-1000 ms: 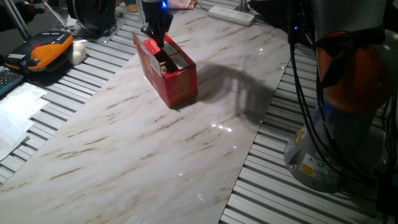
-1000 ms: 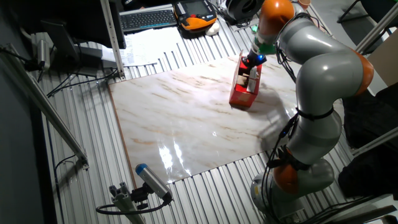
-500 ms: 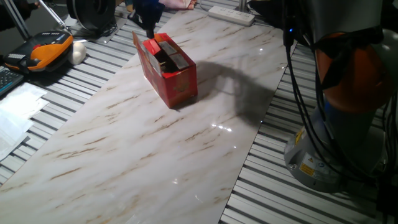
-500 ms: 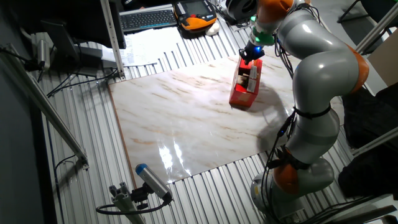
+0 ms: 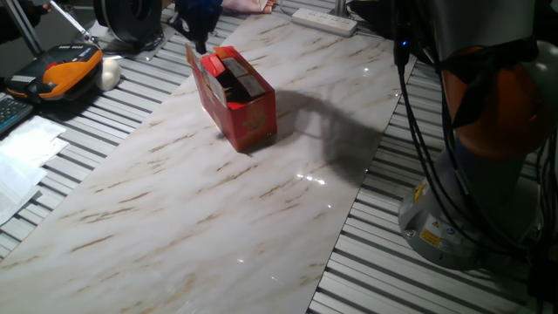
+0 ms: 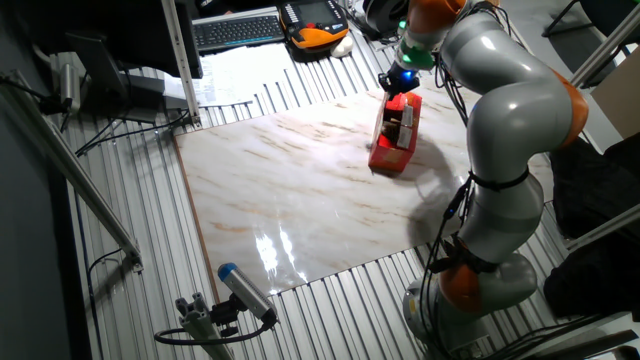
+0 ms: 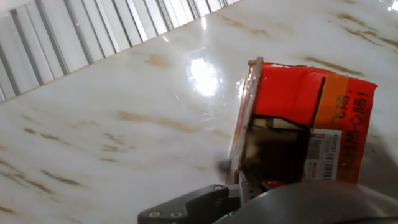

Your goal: Cover the box

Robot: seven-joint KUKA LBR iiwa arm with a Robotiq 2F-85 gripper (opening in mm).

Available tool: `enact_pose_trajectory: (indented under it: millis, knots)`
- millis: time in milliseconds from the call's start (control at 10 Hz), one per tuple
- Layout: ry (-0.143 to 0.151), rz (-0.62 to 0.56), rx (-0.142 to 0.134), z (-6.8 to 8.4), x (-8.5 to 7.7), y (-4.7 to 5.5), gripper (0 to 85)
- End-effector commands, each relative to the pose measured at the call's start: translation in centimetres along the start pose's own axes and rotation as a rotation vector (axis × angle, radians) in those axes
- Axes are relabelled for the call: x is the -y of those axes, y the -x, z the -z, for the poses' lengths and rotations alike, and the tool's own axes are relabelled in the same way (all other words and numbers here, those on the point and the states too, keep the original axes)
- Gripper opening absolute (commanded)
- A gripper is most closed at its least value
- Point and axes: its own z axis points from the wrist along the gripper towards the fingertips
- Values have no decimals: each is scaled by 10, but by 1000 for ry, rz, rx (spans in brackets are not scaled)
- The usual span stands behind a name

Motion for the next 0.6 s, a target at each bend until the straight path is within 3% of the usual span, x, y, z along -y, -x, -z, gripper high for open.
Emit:
enact_pose_trajectory:
  millis: [0,300,500]
  knots:
    - [8,-15,0,0,-3,1,0]
    - [-6,-68,12,-3,-19,1,0]
    - [-9,-64,27,-11,-19,5,0]
